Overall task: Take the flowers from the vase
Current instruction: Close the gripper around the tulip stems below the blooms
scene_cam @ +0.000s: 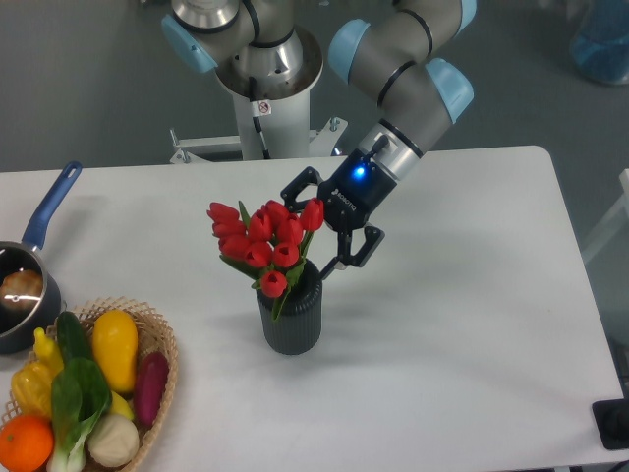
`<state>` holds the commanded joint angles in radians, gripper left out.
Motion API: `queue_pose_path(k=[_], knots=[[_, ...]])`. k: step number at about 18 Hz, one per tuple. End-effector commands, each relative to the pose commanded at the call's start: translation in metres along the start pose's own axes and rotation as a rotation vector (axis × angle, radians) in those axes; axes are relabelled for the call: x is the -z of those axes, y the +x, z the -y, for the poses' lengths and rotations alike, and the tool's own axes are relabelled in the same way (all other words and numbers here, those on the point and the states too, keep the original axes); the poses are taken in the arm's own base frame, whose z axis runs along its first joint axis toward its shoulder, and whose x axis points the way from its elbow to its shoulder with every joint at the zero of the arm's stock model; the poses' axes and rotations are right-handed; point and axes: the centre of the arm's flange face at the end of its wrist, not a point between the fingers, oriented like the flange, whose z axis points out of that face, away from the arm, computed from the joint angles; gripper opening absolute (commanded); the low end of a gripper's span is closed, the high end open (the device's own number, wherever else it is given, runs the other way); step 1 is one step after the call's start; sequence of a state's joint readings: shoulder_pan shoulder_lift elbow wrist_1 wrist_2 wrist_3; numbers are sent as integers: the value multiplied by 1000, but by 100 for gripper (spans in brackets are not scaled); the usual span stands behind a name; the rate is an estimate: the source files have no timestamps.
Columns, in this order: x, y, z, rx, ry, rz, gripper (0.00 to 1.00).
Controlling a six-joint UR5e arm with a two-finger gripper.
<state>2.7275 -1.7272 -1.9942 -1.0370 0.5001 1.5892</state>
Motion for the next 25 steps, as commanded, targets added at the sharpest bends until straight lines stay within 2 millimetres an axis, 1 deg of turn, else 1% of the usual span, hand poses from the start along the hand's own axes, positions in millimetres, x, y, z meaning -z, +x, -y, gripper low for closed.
queue_pose_path(k=[6,16,20,24,25], knots=[[-11,1,1,-8,-4,-22,100],[-14,0,-3,-2,-5,-28,100],[-15,0,-4,0,-5,-29,95],[-15,-1,-5,3,-7,-30,83],[-15,-1,-5,3,-7,-30,81]])
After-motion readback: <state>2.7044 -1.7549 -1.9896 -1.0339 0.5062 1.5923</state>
